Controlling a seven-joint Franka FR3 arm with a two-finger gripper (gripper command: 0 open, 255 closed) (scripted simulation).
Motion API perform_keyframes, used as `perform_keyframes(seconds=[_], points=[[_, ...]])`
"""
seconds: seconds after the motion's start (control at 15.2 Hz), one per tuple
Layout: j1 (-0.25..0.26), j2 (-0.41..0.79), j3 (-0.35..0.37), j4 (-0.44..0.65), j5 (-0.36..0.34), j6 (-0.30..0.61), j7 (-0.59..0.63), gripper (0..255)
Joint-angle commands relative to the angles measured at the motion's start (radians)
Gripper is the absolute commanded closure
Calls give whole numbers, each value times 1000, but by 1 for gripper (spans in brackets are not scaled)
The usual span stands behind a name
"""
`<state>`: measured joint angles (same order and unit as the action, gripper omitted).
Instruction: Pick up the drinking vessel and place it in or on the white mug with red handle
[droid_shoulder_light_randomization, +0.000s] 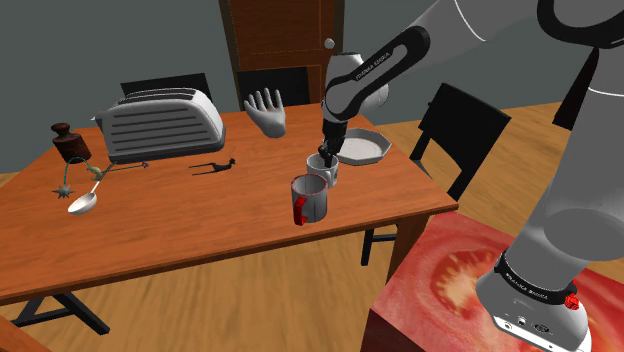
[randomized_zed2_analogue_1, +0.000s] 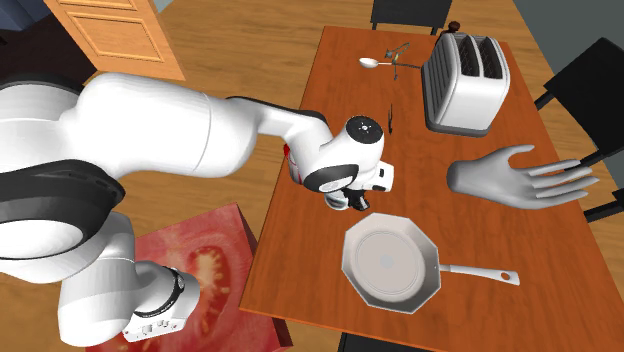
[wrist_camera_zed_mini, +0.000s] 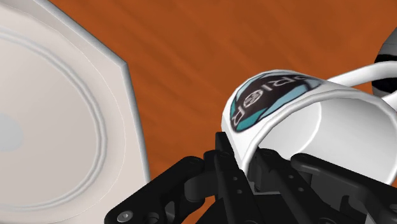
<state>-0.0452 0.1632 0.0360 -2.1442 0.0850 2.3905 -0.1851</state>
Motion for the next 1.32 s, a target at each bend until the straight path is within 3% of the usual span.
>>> perform_keyframes(seconds=[0.0, 1.25], points=[[0, 0, 0, 0, 0, 0, 0, 255], [-2, -121, -3, 118, -10, -239, 17, 255]])
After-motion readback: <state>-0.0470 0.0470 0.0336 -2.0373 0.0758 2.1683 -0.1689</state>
